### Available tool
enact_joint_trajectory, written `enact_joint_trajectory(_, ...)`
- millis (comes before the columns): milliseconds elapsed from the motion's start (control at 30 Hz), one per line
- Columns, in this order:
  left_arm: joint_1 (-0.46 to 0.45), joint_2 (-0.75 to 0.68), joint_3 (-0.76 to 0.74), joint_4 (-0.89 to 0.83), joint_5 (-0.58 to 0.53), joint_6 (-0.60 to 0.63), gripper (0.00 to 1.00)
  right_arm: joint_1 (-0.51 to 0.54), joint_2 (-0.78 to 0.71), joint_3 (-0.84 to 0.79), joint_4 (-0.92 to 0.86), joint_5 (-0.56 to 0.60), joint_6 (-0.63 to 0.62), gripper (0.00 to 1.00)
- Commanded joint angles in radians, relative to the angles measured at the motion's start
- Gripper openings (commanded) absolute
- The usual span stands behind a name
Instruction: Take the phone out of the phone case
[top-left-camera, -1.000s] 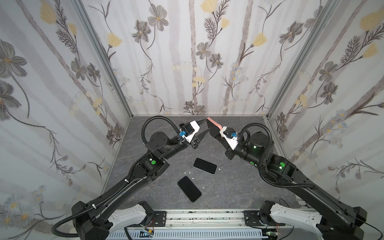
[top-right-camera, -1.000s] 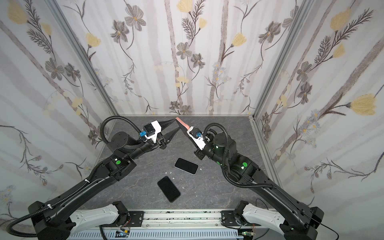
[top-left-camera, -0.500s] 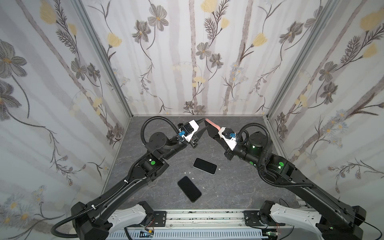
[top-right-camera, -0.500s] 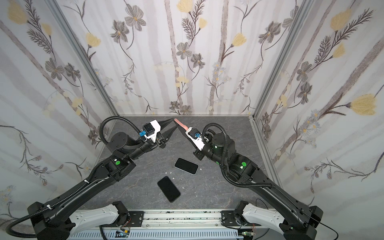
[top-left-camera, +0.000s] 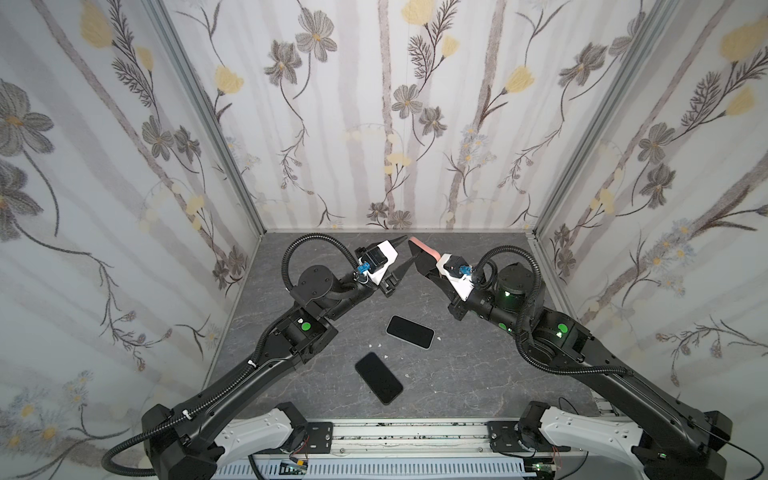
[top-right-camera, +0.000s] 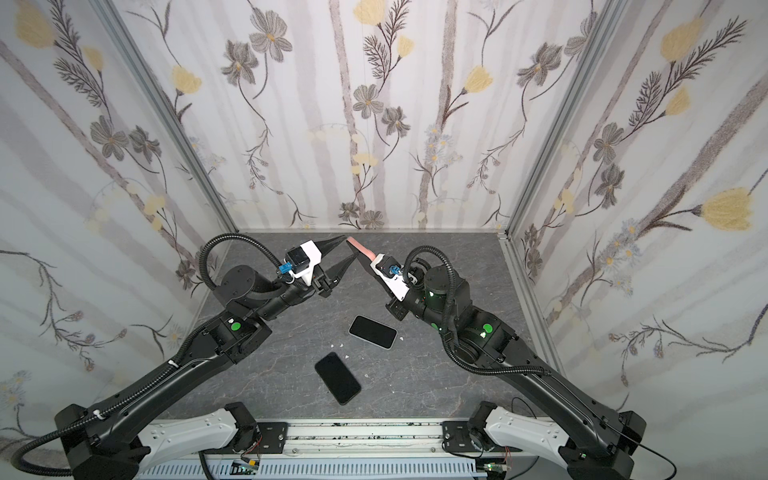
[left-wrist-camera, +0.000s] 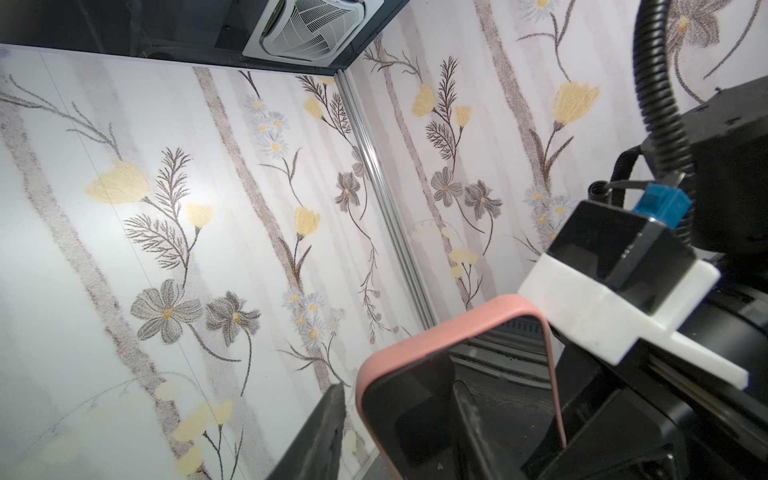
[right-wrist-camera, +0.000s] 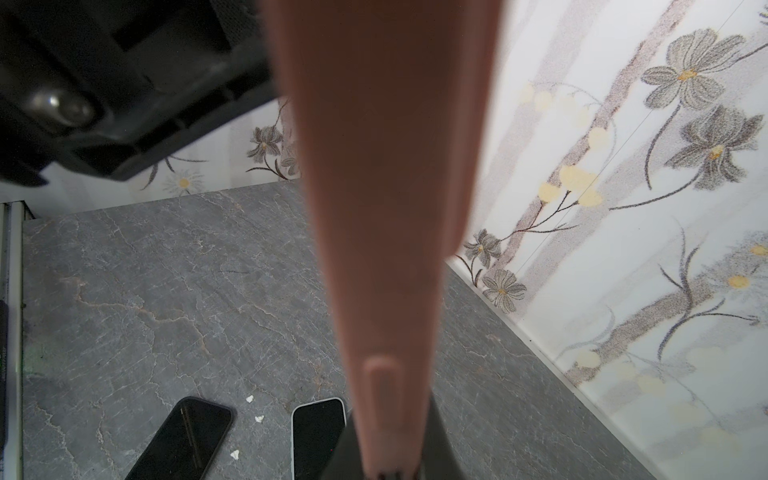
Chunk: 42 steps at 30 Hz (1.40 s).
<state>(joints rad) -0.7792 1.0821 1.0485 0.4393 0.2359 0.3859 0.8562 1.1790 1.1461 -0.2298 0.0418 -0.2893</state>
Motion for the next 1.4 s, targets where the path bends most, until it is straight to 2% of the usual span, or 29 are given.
enact_joint_trajectory(0,0.0,-0.007,-0.004,0.024,-0.012,0.002,0.43,0.003,-0.002,0.0,0.064,0.034,0.018,0.0)
enact_joint_trajectory(200,0.0,-0.004,-0.001,0.024,-0.001,-0.001,0.37,0.004,0.002,0.001,0.062,0.032,0.022,0.0)
enact_joint_trajectory(933,0.001,0.01,0.004,0.022,0.018,-0.008,0.28,0.014,0.021,0.013,0.037,-0.028,0.0,0.0)
enact_joint_trajectory(1367,0.005,0.022,0.022,-0.027,0.121,-0.025,0.26,0.017,0.038,0.04,-0.011,-0.122,-0.046,0.0)
